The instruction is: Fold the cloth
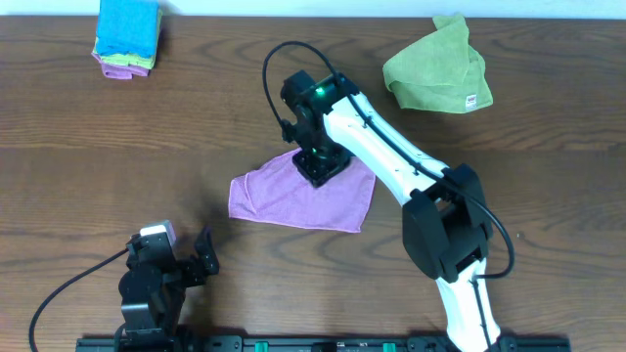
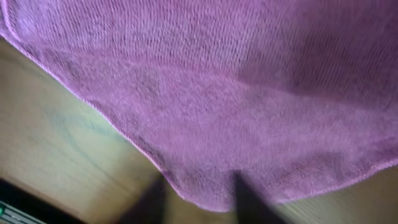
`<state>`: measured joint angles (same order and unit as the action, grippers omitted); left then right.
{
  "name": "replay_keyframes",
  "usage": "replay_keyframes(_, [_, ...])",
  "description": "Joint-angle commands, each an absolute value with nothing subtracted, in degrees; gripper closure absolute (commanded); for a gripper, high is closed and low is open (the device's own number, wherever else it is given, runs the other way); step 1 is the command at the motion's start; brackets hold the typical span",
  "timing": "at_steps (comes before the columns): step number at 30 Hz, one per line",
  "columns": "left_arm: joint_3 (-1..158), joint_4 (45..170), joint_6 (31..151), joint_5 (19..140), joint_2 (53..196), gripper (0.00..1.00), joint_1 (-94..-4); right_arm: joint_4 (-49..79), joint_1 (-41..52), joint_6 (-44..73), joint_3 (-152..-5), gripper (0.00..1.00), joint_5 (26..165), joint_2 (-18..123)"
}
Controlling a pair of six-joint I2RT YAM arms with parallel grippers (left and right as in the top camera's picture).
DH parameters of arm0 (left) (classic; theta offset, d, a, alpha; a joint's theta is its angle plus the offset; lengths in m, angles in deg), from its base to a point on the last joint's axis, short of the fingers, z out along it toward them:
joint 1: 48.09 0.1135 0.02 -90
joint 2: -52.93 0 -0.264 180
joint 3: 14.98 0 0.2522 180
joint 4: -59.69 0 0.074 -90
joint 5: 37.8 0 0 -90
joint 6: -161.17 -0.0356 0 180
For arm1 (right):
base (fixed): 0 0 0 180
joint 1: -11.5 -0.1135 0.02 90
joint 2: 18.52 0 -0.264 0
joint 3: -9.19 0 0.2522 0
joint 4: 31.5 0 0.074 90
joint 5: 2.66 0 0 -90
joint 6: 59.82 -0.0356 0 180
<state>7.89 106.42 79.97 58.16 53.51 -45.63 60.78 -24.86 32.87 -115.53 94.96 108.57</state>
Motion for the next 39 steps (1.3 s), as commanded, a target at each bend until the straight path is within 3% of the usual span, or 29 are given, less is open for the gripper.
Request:
replay_keyframes(1, [7.4, 106.4, 80.0, 57.7, 53.1, 0.05, -45.9, 60.3, -25.0, 31.4, -115.5, 0.98, 96.4, 107.7])
replay_keyframes(8, [7.4, 106.4, 80.0, 57.7, 53.1, 0.05, -45.9, 56.7, -25.0, 30.6, -115.4, 0.98, 96.5, 97.5])
replay_keyframes(11, [7.4, 106.1, 80.0, 57.7, 53.1, 0.05, -45.9, 56.4, -24.9, 26.7, -113.7, 0.98, 89.3, 87.5])
replay_keyframes(17, [7.4, 105.5, 80.9, 62.1, 53.1, 0.05, -45.9, 46.6, -24.9, 25.5, -90.7, 0.98, 87.6, 68.2])
replay_keyframes(22, [7.4, 102.4, 85.6, 72.1, 53.1, 0.05, -45.9, 36.9, -24.8, 25.4, -69.5, 0.98, 95.5, 55.9])
replay_keyframes(29, [7.4, 99.2, 87.6, 73.8, 53.1, 0.05, -45.9, 26.5, -24.8, 20.7, -51.3, 0.99, 100.6, 48.4])
replay_keyframes(39, [7.6, 79.8, 92.2, 81.9, 62.4, 0.04, -47.7, 25.1, -24.2, 18.6, -52.2, 0.98, 101.7, 40.3])
